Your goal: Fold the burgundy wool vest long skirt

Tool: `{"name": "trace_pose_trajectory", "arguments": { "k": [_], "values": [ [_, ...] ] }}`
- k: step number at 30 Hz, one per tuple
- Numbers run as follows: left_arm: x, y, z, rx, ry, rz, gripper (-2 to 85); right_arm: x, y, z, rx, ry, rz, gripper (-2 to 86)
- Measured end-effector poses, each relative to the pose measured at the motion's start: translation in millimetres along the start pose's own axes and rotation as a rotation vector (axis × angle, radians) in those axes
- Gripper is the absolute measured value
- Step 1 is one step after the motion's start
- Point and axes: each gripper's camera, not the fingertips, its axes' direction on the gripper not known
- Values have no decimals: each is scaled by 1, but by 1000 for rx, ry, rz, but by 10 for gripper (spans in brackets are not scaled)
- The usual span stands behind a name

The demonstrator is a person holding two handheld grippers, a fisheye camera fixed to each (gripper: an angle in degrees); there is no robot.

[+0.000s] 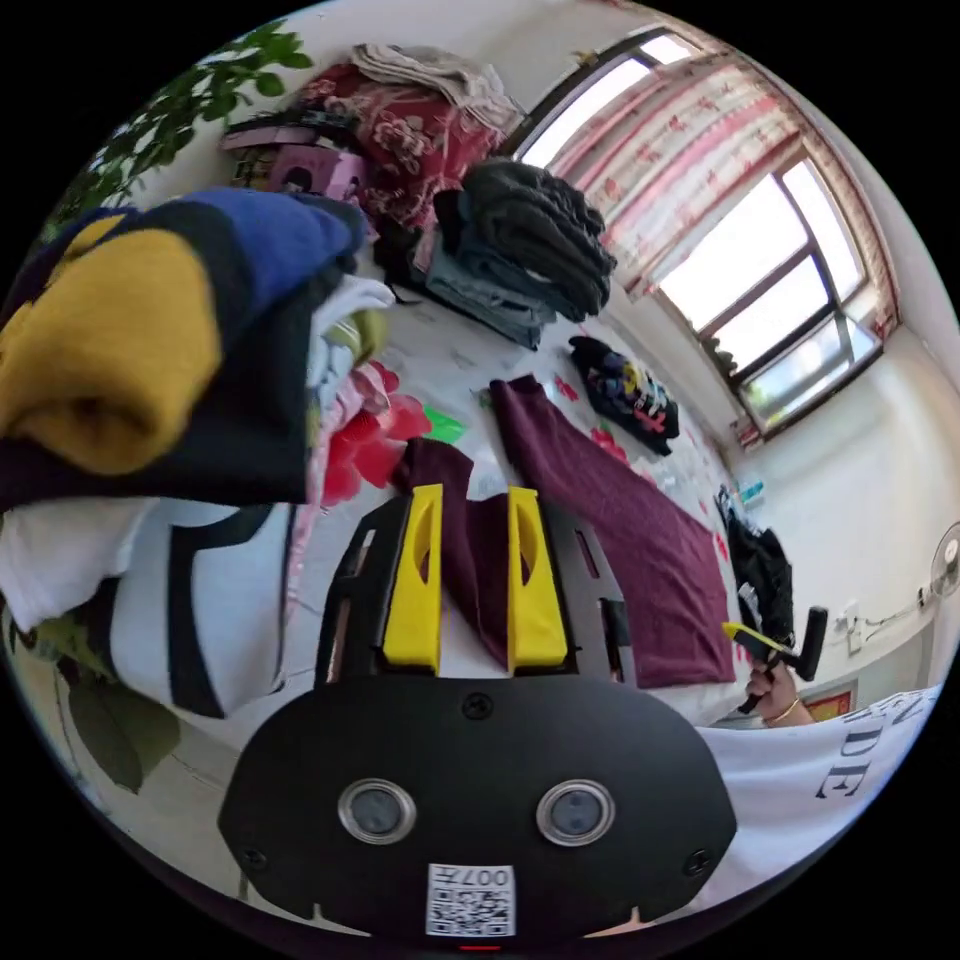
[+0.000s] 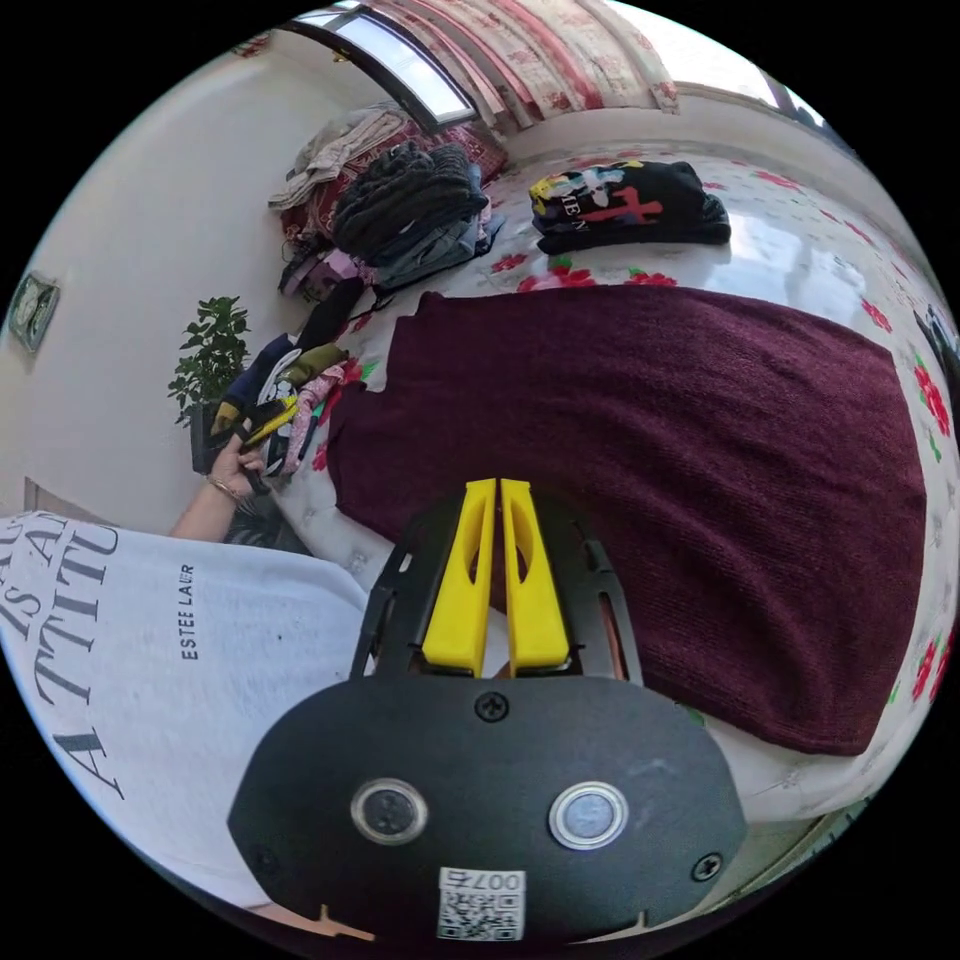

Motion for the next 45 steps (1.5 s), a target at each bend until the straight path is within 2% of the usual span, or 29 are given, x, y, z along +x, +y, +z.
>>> {"name": "trace_pose_trajectory", "arguments": {
  "k": [2,7,9,11,13,16,18,20,23,25,27,29,30,32,34,37,39,42,45],
  "values": [
    [18,-4,27,-51,-30,53,126,-7,0,3,-8,-3,-25,-2],
    [36,-32,97,-157,-267,109,133,-7,13,4,-23,4,-26,-1],
    [26,-43,122,-204,-413,94,110,-4,20,3,-21,11,-12,-1],
    [24,-44,122,-179,-498,107,77,2,31,1,-13,20,16,-2],
    [13,-46,114,-174,-458,44,35,9,39,-1,0,22,46,-2],
    [-17,-39,78,-116,-256,-75,20,20,50,0,15,10,94,-2],
    [-26,-26,30,12,-71,-99,13,25,53,1,16,11,106,-3],
    [-15,-17,-11,102,40,-23,9,27,52,6,5,19,106,-3],
    [31,-1,-60,180,230,237,13,27,45,17,-11,1,95,-3],
    [65,10,-66,146,351,409,20,25,39,25,-24,-9,84,-3],
    [105,25,-36,-8,443,555,38,22,33,34,-37,-21,69,-3],
    [122,39,7,-165,477,571,83,14,26,45,-50,-41,34,-3],
    [130,48,33,-278,507,564,114,12,24,46,-51,-42,25,-3],
    [136,60,51,-323,534,555,134,5,20,50,-61,-32,0,-2],
    [133,62,48,-275,484,545,136,3,19,51,-71,-19,-10,-2],
    [97,34,35,-158,281,434,131,9,21,56,-78,-13,1,-2],
    [44,-6,35,-123,98,225,124,15,20,61,-78,-19,20,-2],
    [-19,-51,50,-107,101,9,137,21,10,73,-91,-51,34,-2],
    [-36,-79,74,-136,98,-67,152,19,-6,82,-101,-64,14,-2]
  ]
}}
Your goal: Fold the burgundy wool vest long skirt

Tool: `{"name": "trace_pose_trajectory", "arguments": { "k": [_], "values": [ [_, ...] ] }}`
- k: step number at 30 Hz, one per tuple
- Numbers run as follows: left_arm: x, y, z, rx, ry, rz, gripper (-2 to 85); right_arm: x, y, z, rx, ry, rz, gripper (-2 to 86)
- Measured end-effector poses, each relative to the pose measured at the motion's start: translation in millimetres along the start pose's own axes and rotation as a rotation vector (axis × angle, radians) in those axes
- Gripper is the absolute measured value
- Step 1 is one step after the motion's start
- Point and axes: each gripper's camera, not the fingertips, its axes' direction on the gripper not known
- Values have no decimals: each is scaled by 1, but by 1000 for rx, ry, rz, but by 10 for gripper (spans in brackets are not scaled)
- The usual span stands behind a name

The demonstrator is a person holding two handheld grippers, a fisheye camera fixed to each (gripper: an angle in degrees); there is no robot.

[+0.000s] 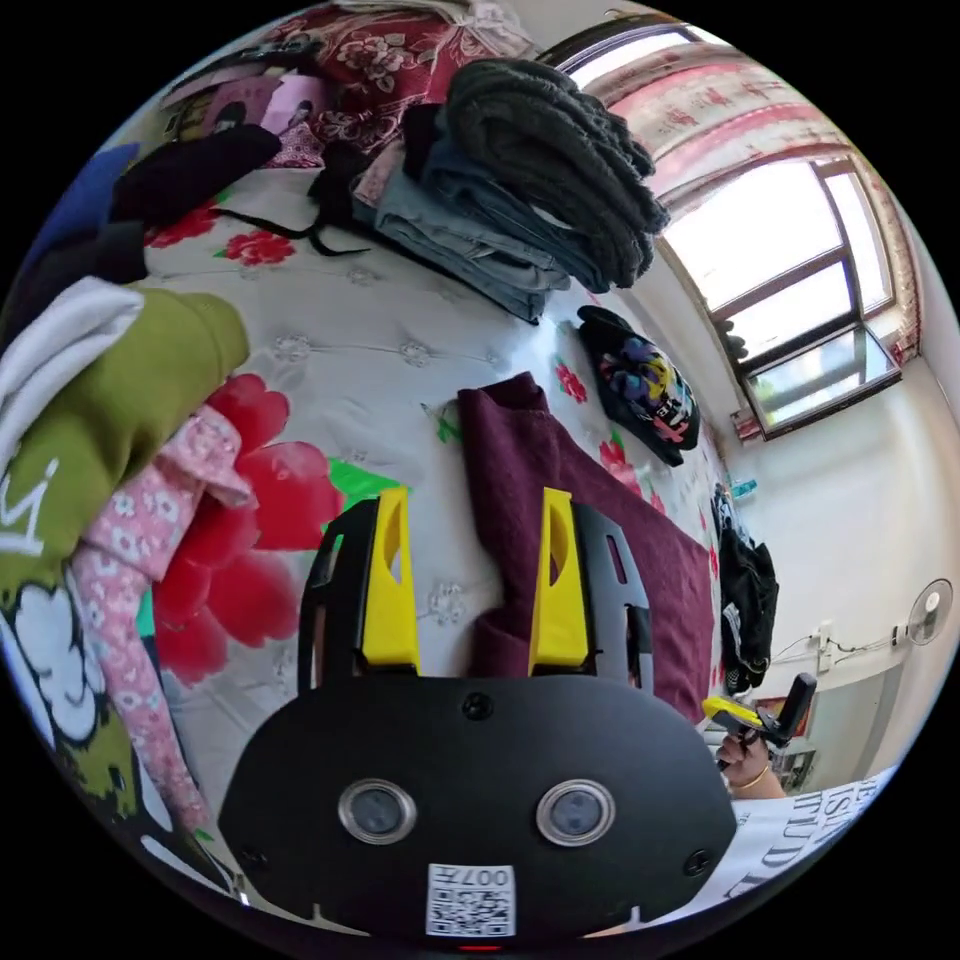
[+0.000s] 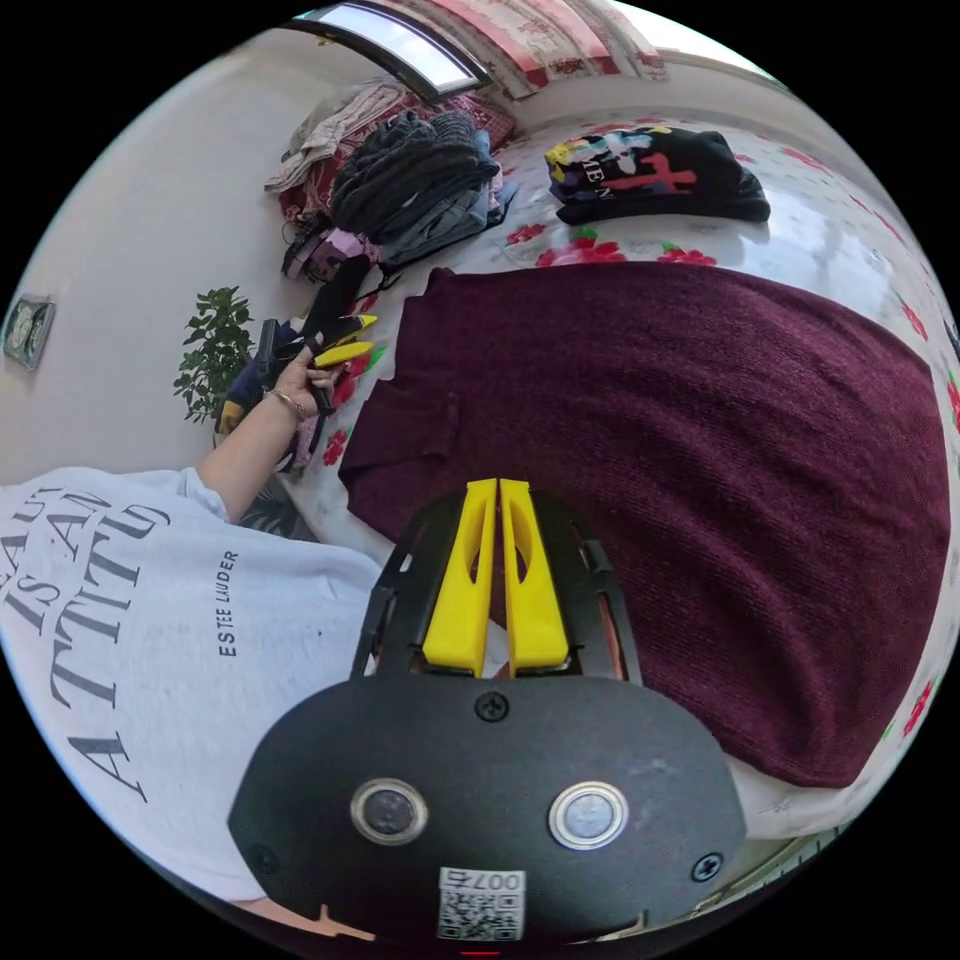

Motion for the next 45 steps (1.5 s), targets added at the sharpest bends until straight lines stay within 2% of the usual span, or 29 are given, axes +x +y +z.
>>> {"name": "trace_pose_trajectory", "arguments": {
  "k": [4,5,6,8,9,12,15,20,24,27,29,32,35,39,43,45],
  "values": [
    [11,-15,48,-88,-28,4,132,1,-19,5,-19,-3,-9,-2],
    [24,-13,50,-44,-114,43,76,3,-23,5,-23,-3,-7,-2],
    [43,-11,52,-31,-144,111,53,3,-25,4,-24,-2,-5,-2],
    [87,-3,54,-20,-145,282,69,6,-30,4,-25,-5,6,-2],
    [122,9,56,-24,-98,434,82,6,-31,5,-27,-6,9,-2],
    [171,39,63,-76,41,634,112,9,-38,11,-53,-5,13,-2],
    [156,43,49,-33,84,600,115,7,-46,13,-62,-4,9,-2],
    [74,4,20,58,-19,380,120,14,-50,16,-86,-13,24,-2],
    [22,-53,27,40,54,246,146,20,-55,15,-87,-41,47,-3],
    [21,-90,60,-33,92,244,156,17,-62,11,-100,-38,33,-2],
    [28,-105,86,-89,75,269,141,15,-68,4,-106,-29,19,-3],
    [29,-110,112,-142,-16,238,24,18,-71,-12,-98,-14,19,-2],
    [8,-101,61,71,27,176,-4,29,-68,-33,-73,1,36,-2],
    [-48,-67,-42,363,-35,32,-9,51,-64,-49,-60,-2,73,-2],
    [-70,-42,-93,435,-49,-1,-8,69,-71,-61,-47,-43,93,-2],
    [-47,-32,-100,448,-37,93,-6,72,-77,-68,-44,-55,81,-2]
  ]
}}
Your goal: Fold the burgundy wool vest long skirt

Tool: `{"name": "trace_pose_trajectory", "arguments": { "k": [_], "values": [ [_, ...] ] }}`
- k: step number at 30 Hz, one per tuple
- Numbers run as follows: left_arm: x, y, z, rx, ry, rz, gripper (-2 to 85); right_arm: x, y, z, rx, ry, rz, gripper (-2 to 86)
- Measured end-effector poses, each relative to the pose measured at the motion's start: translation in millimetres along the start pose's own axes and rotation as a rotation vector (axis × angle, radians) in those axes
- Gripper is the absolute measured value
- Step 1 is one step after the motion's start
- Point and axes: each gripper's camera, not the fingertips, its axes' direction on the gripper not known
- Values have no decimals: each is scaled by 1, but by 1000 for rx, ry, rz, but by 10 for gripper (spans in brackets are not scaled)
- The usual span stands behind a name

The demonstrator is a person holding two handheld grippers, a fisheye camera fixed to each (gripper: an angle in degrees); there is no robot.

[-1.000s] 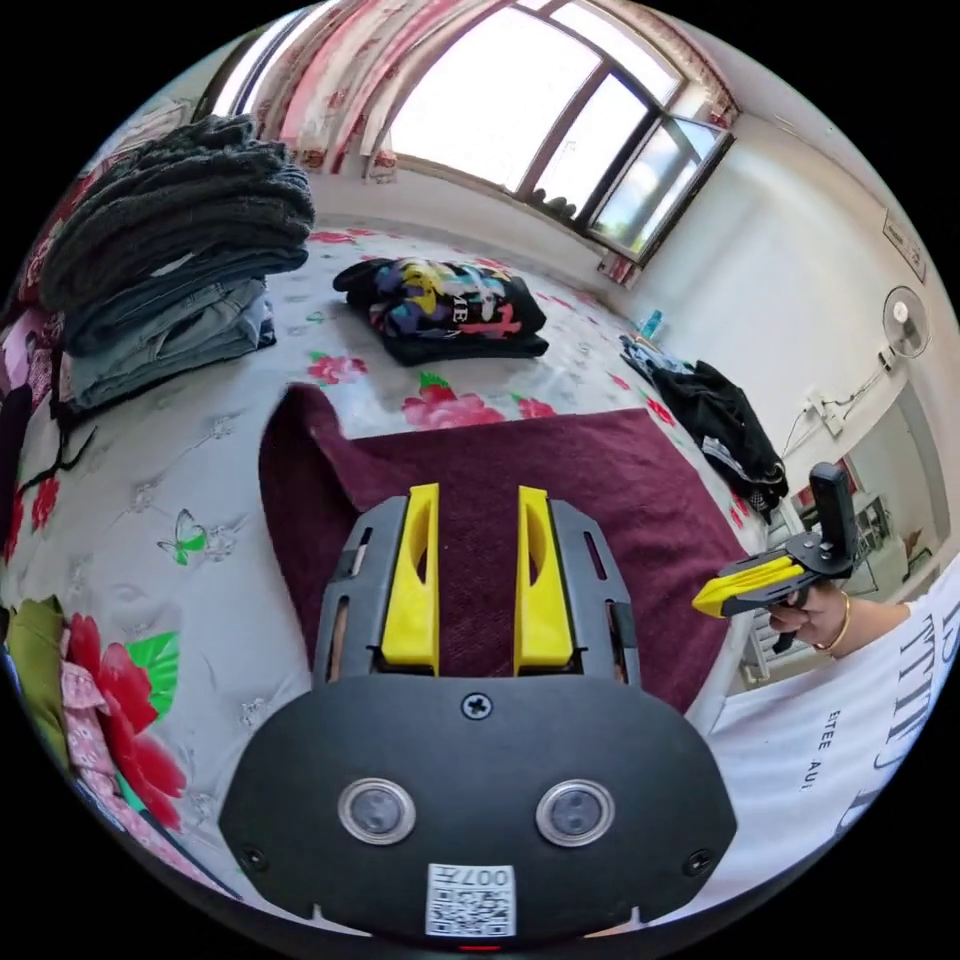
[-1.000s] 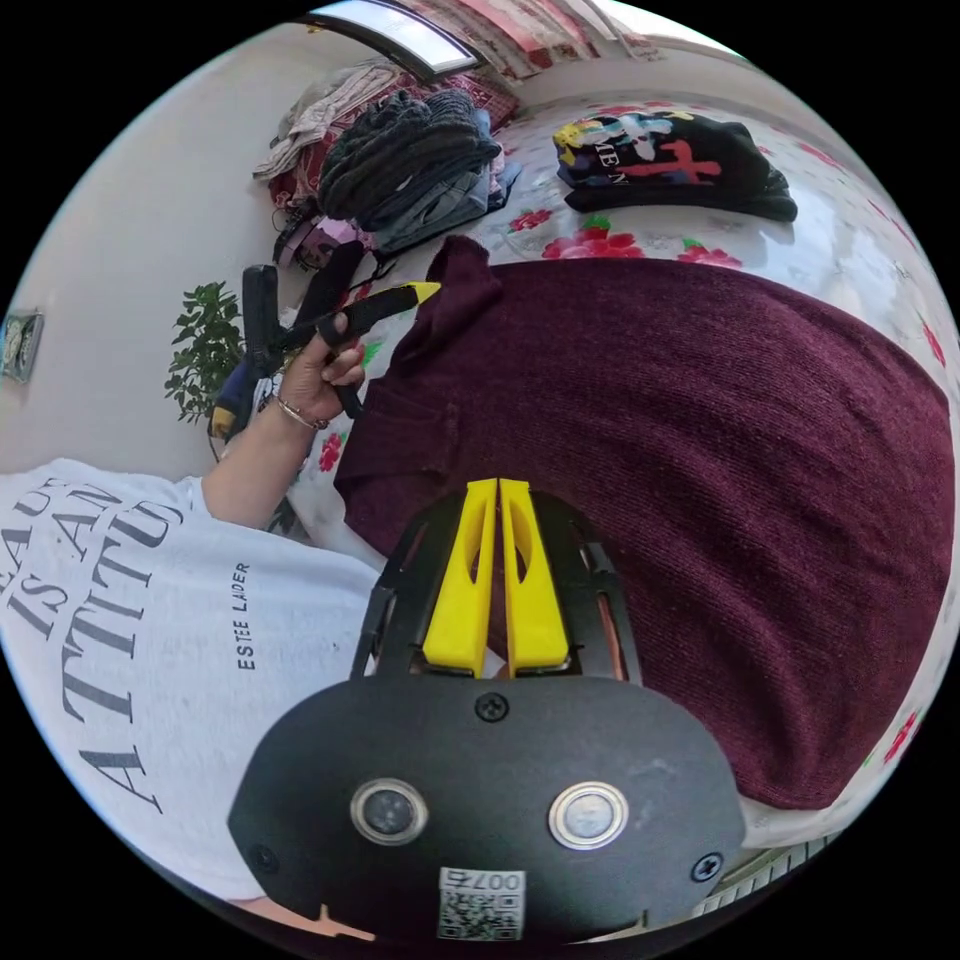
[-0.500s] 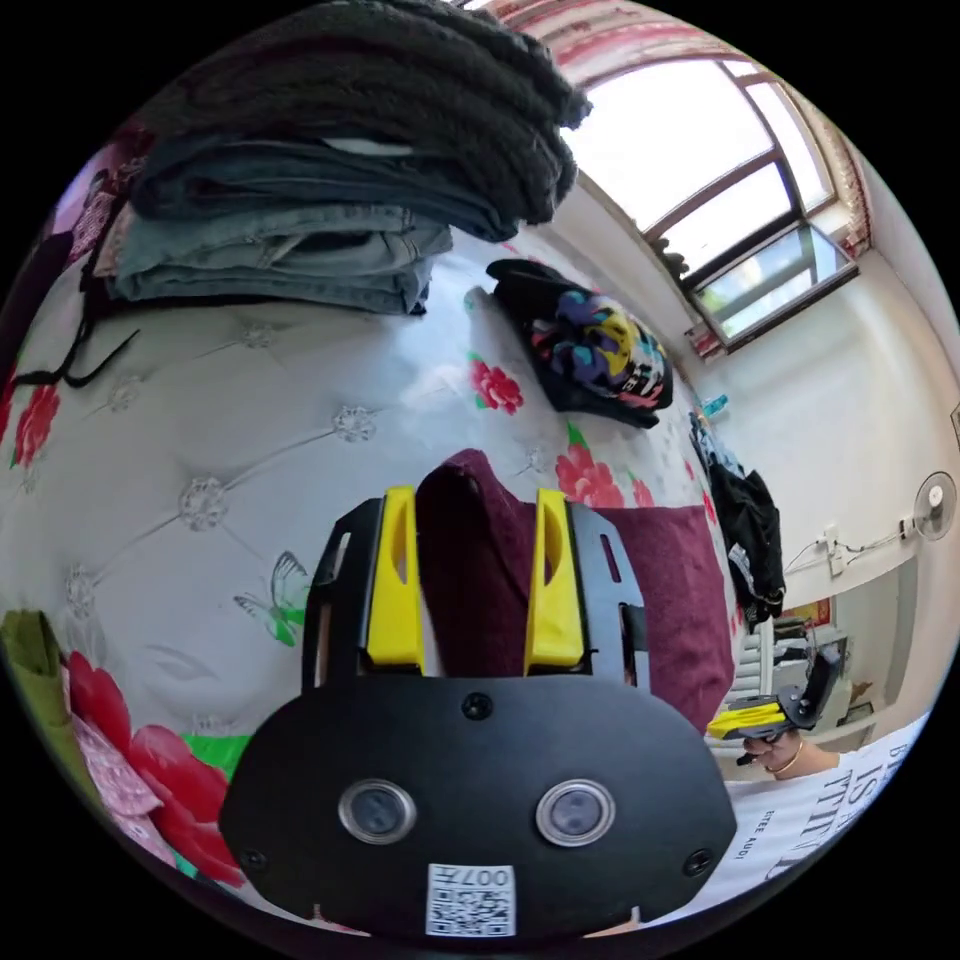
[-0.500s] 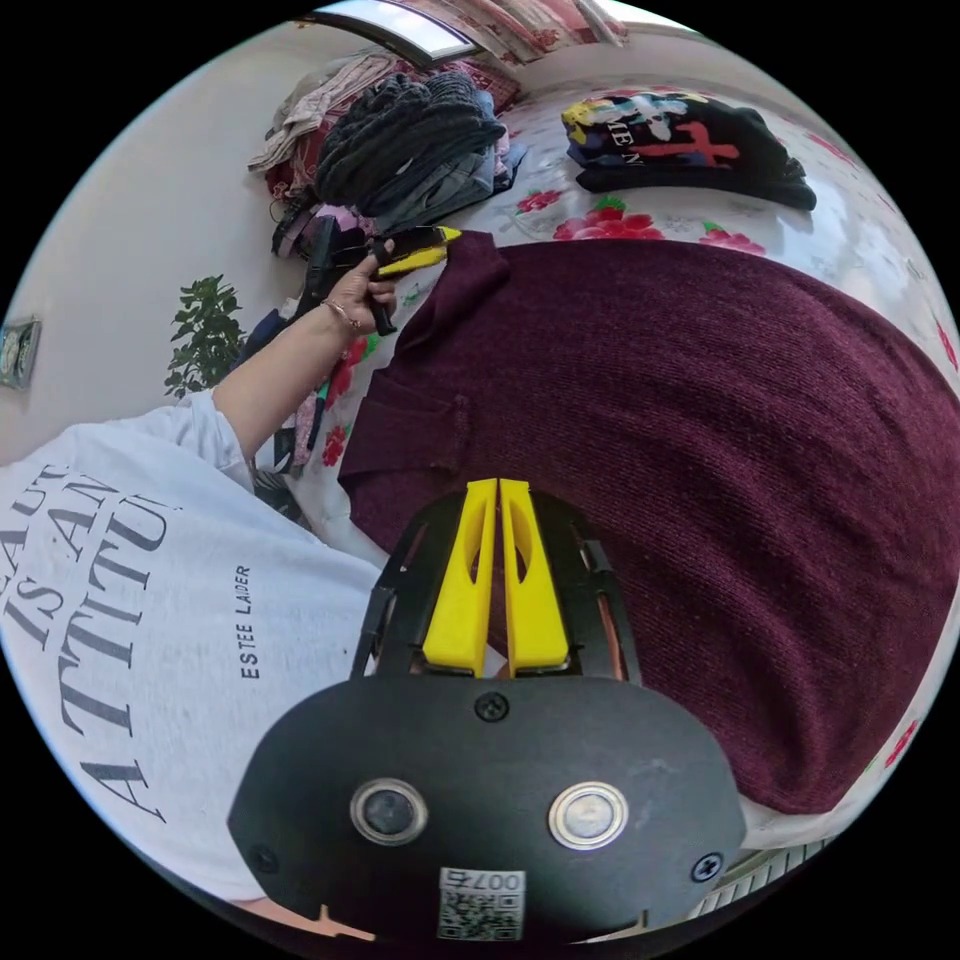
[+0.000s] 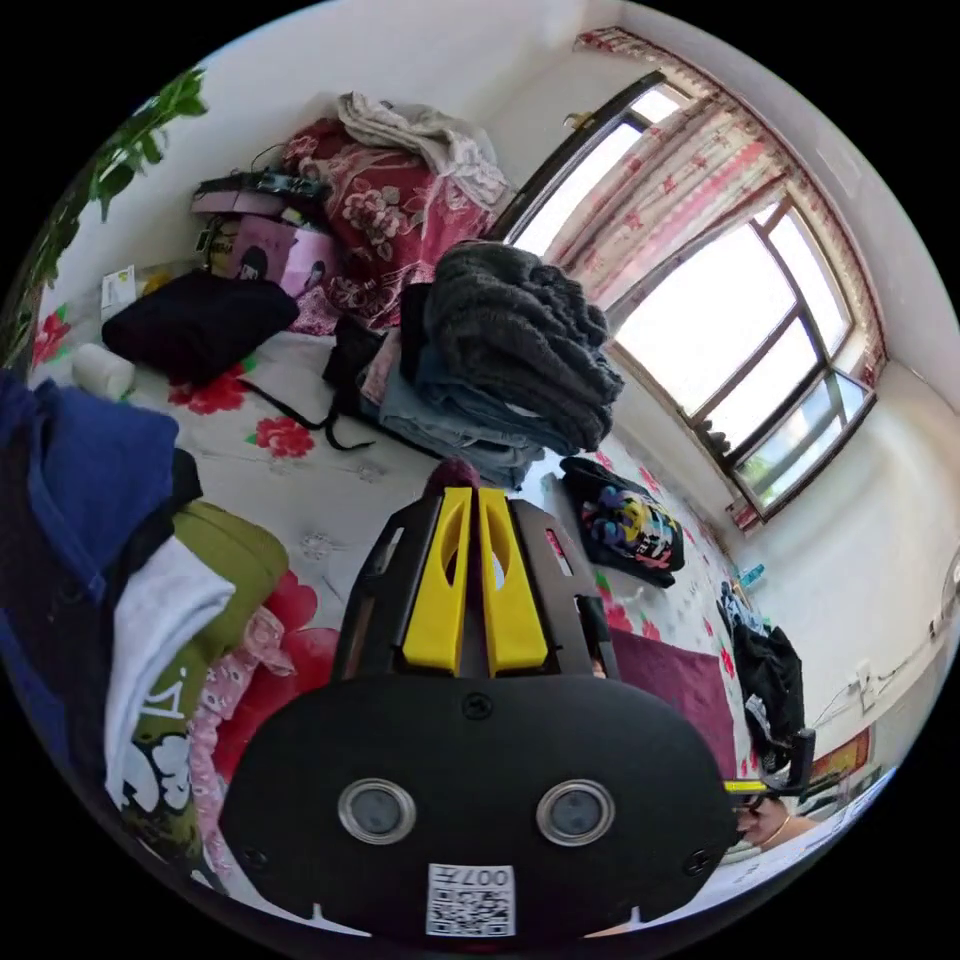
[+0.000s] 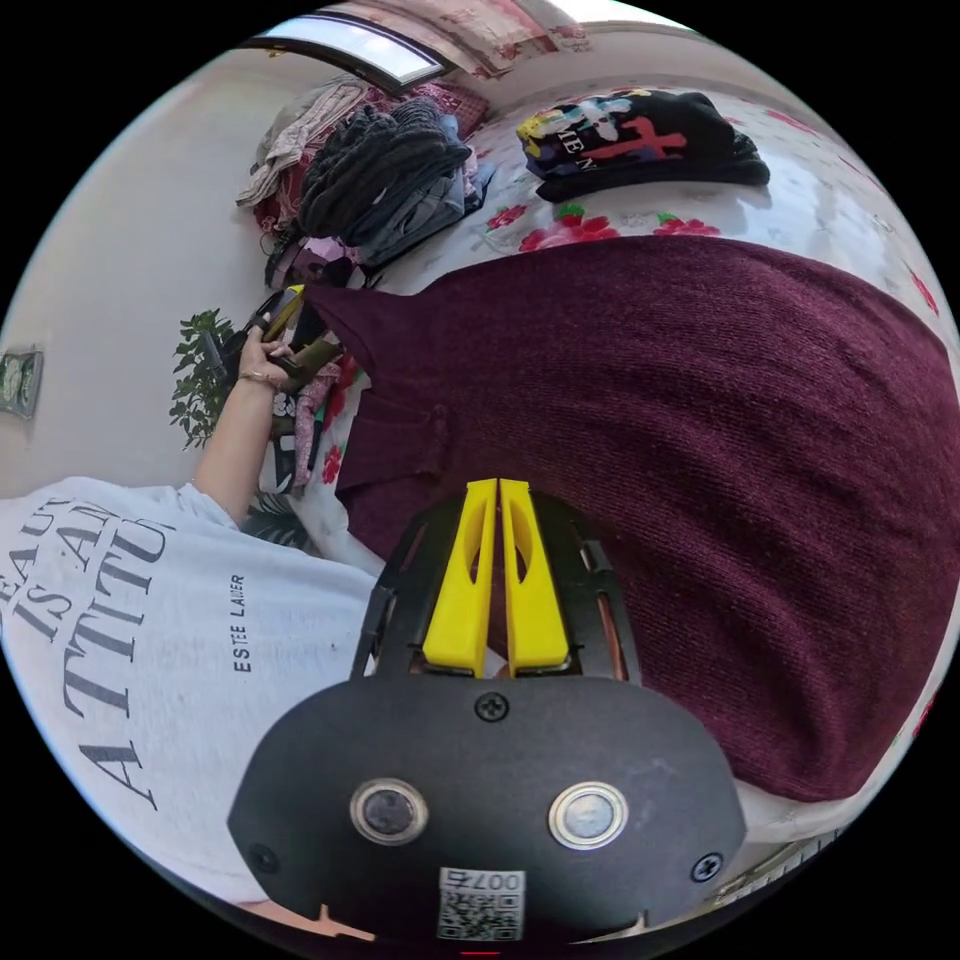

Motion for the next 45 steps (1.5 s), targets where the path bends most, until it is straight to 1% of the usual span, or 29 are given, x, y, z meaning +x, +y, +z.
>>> {"name": "trace_pose_trajectory", "arguments": {
  "k": [1,4,6,7,8,9,11,13,15,18,20,21,23,24,26,28,31,32,34,35,36,38,39,40,41,42,43,44,45],
  "values": [
    [9,1,2,-5,22,27,-5,0,-4,-6,5,-5,-12,-2],
    [66,16,39,-107,140,166,7,1,-13,-20,10,-4,-41,0],
    [119,49,86,-223,234,300,70,5,-14,-29,19,5,-49,1],
    [132,60,100,-272,257,329,90,10,-14,-35,25,11,-43,3],
    [156,84,128,-387,293,365,117,18,-12,-42,31,12,-30,5],
    [176,112,148,-475,306,397,133,23,-11,-45,35,10,-20,6],
    [200,152,159,-537,321,447,135,48,-3,-65,68,13,36,15],
    [213,184,153,-549,315,504,134,72,7,-86,111,39,86,24],
    [214,215,129,-538,302,561,123,103,21,-112,154,84,160,35],
    [202,247,97,-555,263,618,116,169,58,-167,262,170,340,52],
    [193,267,86,-590,217,649,112,226,103,-219,400,233,545,64],
    [185,277,79,-597,176,651,110,239,117,-232,442,258,603,67],
    [169,286,74,-598,117,624,108,287,178,-276,609,330,840,81],
    [158,287,73,-588,72,594,109,297,193,-284,640,351,894,84],
    [143,277,78,-553,2,551,114,328,238,-303,714,405,1075,94],
    [135,258,89,-526,-12,525,120,346,257,-306,718,439,1145,97],
    [141,226,127,-472,-38,560,129,372,272,-295,690,419,1208,91],
    [146,215,149,-472,-53,574,132,371,275,-295,718,459,1207,84],
    [152,204,189,-499,-83,589,135,378,275,-290,718,398,1194,74],
    [155,200,216,-524,-115,598,135,376,276,-289,736,415,1208,64],
    [156,199,244,-567,-133,603,133,376,276,-288,741,410,1202,59],
    [155,204,280,-641,-150,600,126,382,274,-281,730,338,1173,42],
    [152,209,299,-685,-176,601,107,382,273,-279,732,328,1174,37],
    [152,211,304,-679,-206,604,98,379,270,-278,753,298,1146,29],
    [153,212,303,-634,-233,635,47,371,263,-279,787,256,1081,22],
    [152,210,300,-612,-232,630,18,366,258,-281,804,236,1042,19],
    [153,208,296,-600,-211,627,14,348,240,-283,831,204,935,14],
    [154,203,280,-532,-163,622,10,323,214,-284,825,189,793,11],
    [158,199,264,-471,-101,637,8,307,197,-283,804,183,704,9]
  ]
}}
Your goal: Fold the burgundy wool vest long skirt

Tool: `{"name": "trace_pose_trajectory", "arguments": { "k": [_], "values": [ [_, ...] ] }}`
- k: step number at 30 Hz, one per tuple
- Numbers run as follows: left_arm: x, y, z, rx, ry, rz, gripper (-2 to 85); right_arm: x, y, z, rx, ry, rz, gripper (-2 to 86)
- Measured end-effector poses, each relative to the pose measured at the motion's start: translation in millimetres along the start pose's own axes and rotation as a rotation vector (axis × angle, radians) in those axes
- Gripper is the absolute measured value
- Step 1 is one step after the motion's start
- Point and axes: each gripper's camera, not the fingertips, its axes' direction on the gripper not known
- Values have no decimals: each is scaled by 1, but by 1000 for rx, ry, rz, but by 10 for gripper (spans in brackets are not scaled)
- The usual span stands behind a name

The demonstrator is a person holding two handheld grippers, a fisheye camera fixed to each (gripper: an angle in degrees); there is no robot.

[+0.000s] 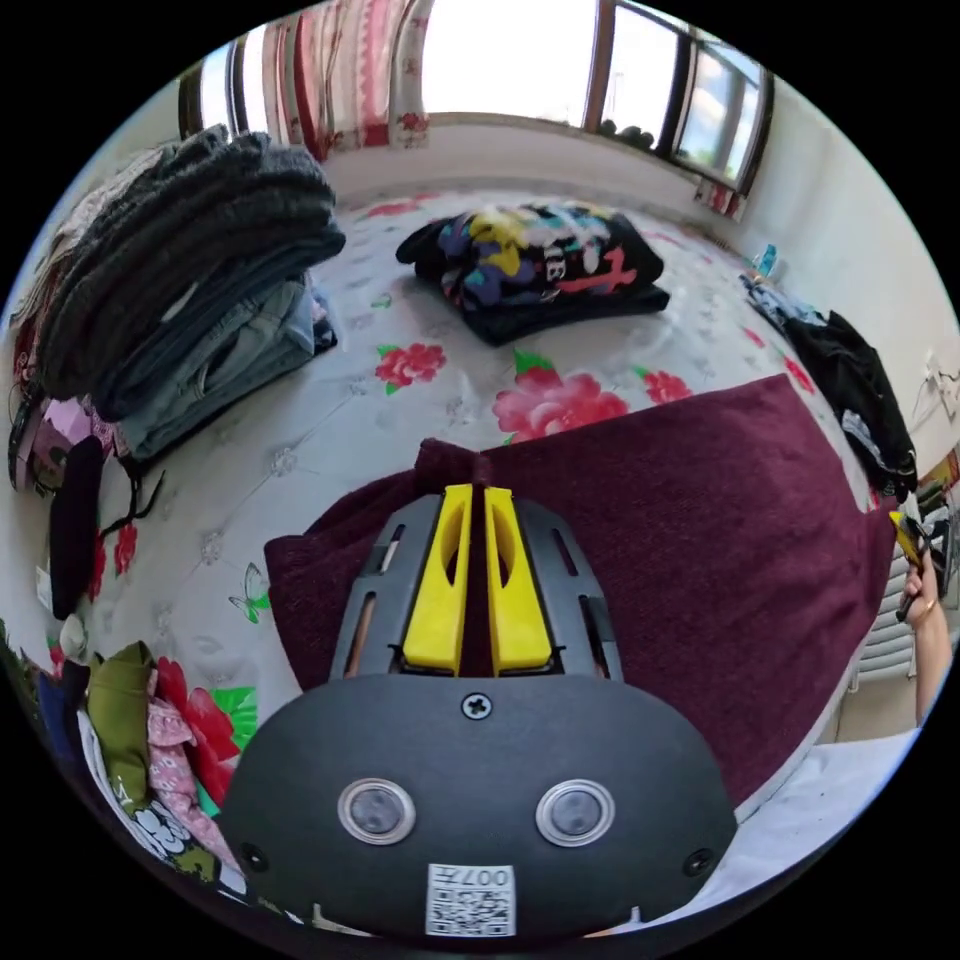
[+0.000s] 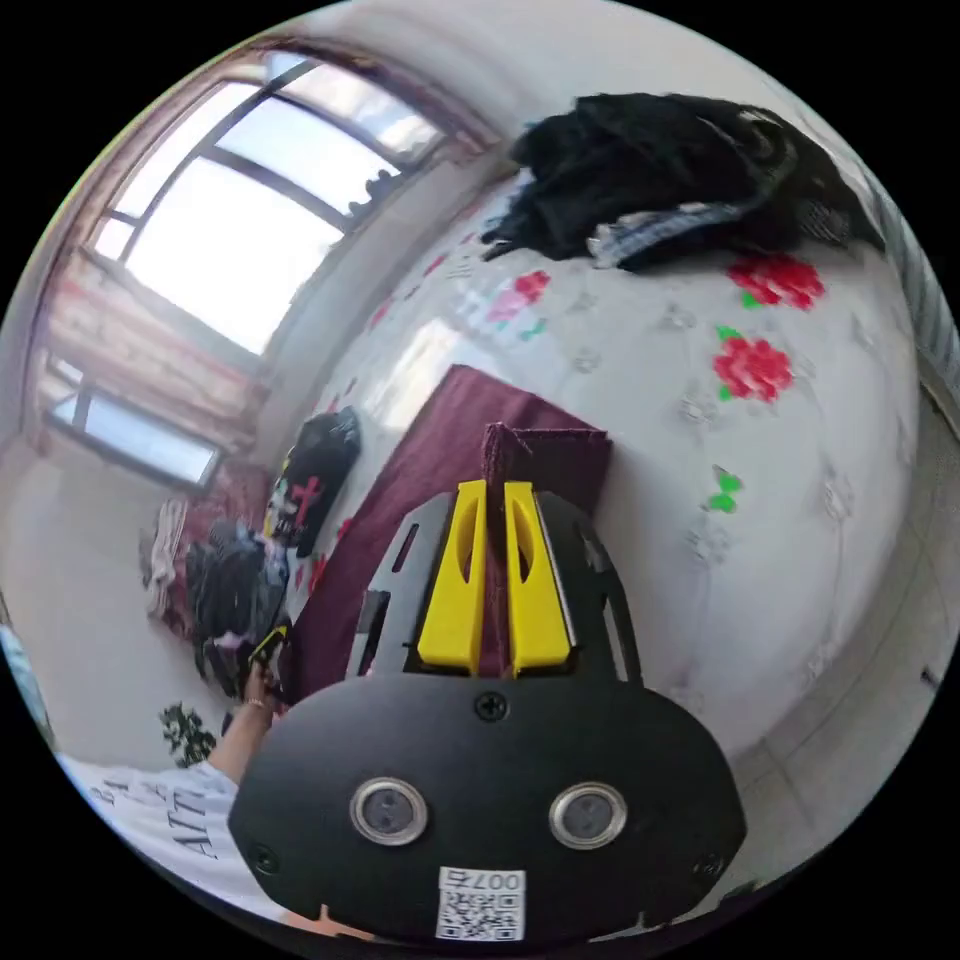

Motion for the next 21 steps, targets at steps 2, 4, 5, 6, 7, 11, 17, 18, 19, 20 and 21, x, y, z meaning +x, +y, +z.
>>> {"name": "trace_pose_trajectory", "arguments": {
  "k": [2,4,5,6,7,11,17,18,19,20,21],
  "values": [
    [5,2,-18,67,83,48,11,-105,25,26,-154,-128,-358,7],
    [12,3,-23,91,124,67,23,-180,72,48,-303,-215,-623,6],
    [14,2,-18,73,164,76,40,-218,112,65,-406,-254,-764,5],
    [16,2,-10,39,200,93,58,-233,134,74,-457,-269,-818,5],
    [16,2,-6,26,202,90,67,-255,181,93,-561,-298,-907,5],
    [8,13,-2,-2,226,44,90,-256,342,171,-914,-290,-1015,4],
    [-9,69,-34,-12,201,15,83,-214,449,199,-1021,-251,-951,3],
    [-16,83,-43,-17,186,-3,82,-213,452,198,-1027,-258,-945,3],
    [-21,90,-48,-18,179,-19,82,-211,460,194,-1041,-284,-950,2],
    [-34,105,-58,-22,161,-67,82,-209,468,190,-1033,-290,-970,2],
    [-48,120,-66,-26,145,-127,82,-207,473,188,-1032,-299,-986,2]
  ]
}}
